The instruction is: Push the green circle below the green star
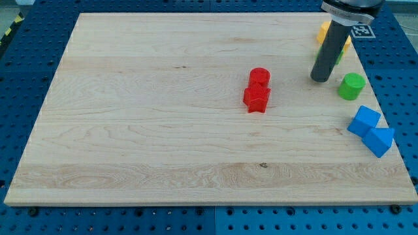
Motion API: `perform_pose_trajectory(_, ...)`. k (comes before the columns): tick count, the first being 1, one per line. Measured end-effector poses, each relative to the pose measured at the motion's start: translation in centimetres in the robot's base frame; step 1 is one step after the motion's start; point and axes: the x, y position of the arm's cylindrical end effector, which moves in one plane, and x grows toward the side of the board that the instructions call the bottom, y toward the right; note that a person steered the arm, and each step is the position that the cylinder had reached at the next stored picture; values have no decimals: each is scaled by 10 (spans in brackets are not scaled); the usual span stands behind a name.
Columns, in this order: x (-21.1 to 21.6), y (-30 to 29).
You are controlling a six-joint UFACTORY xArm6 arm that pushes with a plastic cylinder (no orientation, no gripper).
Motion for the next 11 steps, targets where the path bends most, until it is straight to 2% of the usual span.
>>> perform_pose_trajectory(2,-7,33)
perform_pose_trajectory(4,-6,104)
perform_pose_trajectory(5,16,124)
perform_pose_trajectory(6,48,112)
perform_pose_trajectory(8,41,54)
perform_pose_trajectory(9,39,46)
perform_pose_trajectory(10,39,76)
perform_pose_trajectory(11,39,67)
